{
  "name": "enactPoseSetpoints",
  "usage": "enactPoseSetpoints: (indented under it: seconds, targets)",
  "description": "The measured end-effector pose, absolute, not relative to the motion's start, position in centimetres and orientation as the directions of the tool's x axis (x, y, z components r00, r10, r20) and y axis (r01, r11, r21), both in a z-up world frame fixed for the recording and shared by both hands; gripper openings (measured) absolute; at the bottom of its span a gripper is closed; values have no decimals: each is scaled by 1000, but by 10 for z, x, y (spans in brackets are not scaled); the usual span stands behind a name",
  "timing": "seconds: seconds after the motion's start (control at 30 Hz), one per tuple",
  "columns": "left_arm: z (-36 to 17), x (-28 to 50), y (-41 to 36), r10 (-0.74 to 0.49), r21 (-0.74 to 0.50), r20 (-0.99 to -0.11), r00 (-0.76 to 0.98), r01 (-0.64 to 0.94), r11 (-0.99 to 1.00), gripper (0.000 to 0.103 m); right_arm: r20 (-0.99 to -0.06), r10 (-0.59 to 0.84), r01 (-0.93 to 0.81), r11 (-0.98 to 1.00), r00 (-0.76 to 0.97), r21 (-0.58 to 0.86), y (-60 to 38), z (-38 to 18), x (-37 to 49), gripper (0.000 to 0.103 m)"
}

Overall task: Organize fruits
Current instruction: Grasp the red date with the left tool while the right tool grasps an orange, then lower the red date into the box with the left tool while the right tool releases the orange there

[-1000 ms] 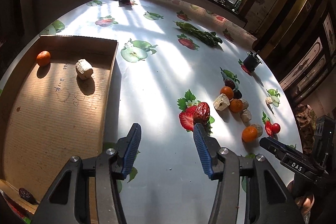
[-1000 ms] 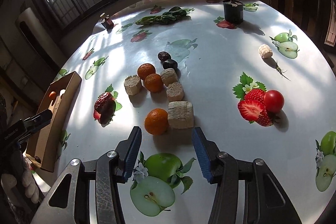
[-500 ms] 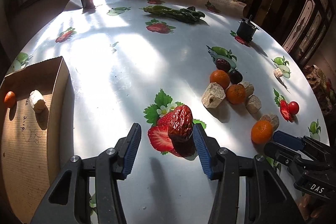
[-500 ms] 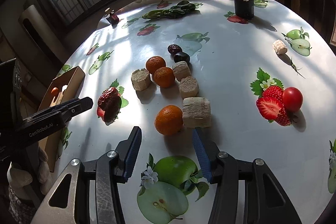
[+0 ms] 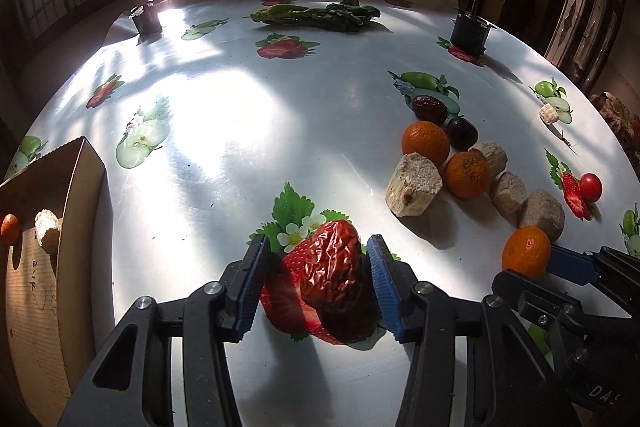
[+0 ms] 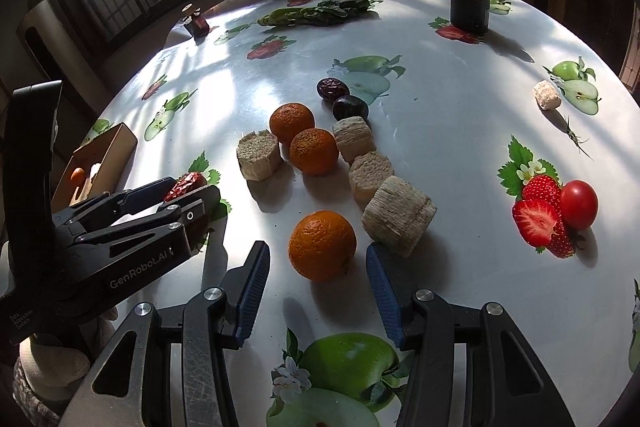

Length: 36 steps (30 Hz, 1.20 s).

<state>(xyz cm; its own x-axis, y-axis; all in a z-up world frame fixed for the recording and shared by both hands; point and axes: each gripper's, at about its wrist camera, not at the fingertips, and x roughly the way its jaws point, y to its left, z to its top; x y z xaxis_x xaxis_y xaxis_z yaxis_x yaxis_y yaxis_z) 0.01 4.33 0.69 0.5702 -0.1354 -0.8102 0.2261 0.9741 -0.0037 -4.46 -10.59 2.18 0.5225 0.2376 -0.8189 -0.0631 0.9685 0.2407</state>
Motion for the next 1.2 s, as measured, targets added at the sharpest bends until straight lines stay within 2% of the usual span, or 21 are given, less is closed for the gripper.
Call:
enactPoseSetpoints:
  seconds: [0.07, 0.13, 0.17, 0.4, 0.67, 0.9, 1.07, 1.2]
  targets:
    - [8, -4, 42, -140, 2, -802, 580, 237, 972, 25, -817, 222, -58, 972, 532, 226, -104, 22, -45, 48]
    - [8, -7, 42, -154, -10, -801, 579, 244, 970, 25, -816, 201, -50, 977, 542, 208, -102, 21, -46, 38]
    - [9, -8, 42, -155, -11, -801, 578, 244, 970, 25, -814, 200, -52, 977, 546, 205, -102, 21, -47, 35]
    - [40, -36, 61, -223, -101, -763, 606, 229, 968, 25, -790, 216, -68, 974, 573, 217, -100, 36, -62, 35]
    - [104, -89, 137, -265, -217, -676, 687, 157, 963, 25, -710, 313, -187, 949, 631, 252, -73, 85, -95, 35]
    - [167, -96, 233, -148, -185, -639, 755, 36, 982, 26, -638, 436, -369, 896, 635, 245, -8, 145, -104, 35]
    - [221, -68, 294, 56, -25, -596, 801, -88, 996, 26, -605, 537, -466, 836, 589, 289, 48, 184, -68, 35]
    - [206, -40, 331, 125, 14, -637, 761, -151, 988, 26, -629, 564, -505, 811, 535, 297, 98, 177, -28, 35]
